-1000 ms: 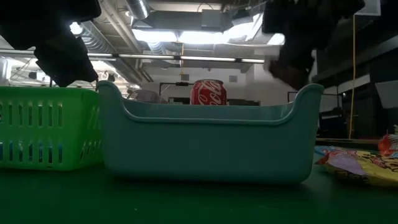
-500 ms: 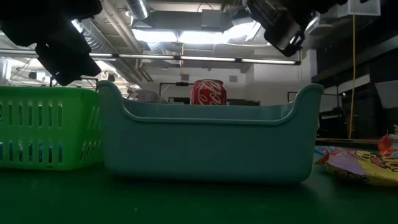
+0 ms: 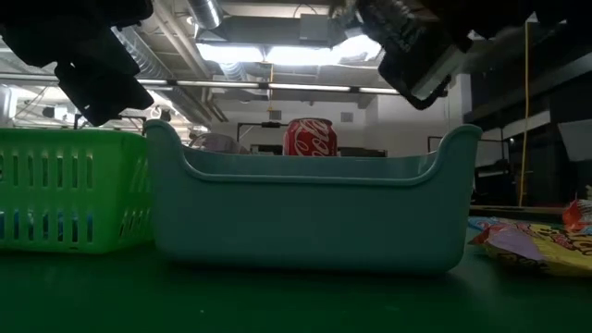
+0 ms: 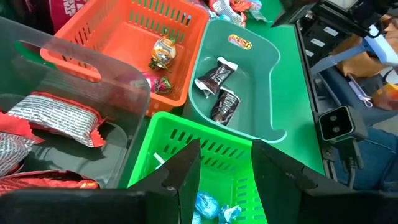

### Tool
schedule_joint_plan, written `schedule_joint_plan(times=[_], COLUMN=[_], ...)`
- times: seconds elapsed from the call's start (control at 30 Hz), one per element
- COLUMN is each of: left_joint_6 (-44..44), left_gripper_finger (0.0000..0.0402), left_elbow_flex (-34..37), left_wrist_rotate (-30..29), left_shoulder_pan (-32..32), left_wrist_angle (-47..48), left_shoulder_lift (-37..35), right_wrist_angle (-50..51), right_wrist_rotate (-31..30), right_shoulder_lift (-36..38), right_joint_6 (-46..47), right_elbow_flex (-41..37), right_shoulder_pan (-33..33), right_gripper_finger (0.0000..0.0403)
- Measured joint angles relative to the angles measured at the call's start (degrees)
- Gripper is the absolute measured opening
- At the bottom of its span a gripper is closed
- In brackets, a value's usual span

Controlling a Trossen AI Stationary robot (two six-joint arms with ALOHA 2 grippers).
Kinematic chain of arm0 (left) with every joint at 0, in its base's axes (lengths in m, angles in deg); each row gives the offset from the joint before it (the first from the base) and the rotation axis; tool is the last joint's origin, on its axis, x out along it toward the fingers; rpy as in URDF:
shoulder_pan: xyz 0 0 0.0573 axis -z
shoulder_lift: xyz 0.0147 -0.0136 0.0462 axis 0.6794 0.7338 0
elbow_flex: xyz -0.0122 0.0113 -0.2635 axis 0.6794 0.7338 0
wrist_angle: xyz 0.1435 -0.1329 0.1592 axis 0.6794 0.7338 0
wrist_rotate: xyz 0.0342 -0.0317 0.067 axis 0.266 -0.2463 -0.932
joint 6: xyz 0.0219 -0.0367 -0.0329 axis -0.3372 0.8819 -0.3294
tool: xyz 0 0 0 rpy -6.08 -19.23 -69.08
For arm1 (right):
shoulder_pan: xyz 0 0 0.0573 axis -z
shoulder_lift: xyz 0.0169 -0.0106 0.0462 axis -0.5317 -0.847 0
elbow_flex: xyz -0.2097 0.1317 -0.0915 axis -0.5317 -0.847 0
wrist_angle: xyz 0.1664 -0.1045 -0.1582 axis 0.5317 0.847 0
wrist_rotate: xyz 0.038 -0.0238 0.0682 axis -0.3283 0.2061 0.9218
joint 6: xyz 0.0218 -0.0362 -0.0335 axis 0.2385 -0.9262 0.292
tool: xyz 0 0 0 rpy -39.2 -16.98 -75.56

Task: Sort candy
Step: Put the brown candy into the teal green bin, then put the violet candy into the white bin

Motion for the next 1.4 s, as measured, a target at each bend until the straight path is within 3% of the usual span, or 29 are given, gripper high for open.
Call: schedule_joint_plan(times=[0.53, 0.93, 1.17, 1.4], left_joint_6=[0.0, 0.0, 0.0, 0.0], left_gripper_finger=[0.0132, 0.0132, 0.0131, 0.0131], left_elbow_flex=[0.0, 0.0, 0.0, 0.0], left_wrist_rotate=[0.0, 0.0, -0.1, -3.3], left_shoulder_pan=[0.0, 0.0, 0.0, 0.0], left_wrist_angle=[0.0, 0.1, 0.1, 0.0], left_shoulder_lift=[0.0, 0.0, 0.0, 0.0], right_wrist_angle=[-0.5, -0.3, -0.3, 4.8], right_wrist_rotate=[-3.1, -3.5, 3.0, 19.0], right_shoulder_lift=[-1.5, -1.5, -1.5, -1.5], right_joint_6=[0.0, 0.0, 0.0, 0.0], right_elbow_flex=[0.0, 0.0, 0.0, 1.8], right_shoulder_pan=[0.1, 0.1, 0.1, 2.2], right_gripper_finger=[0.0115, 0.0206, 0.0208, 0.0198])
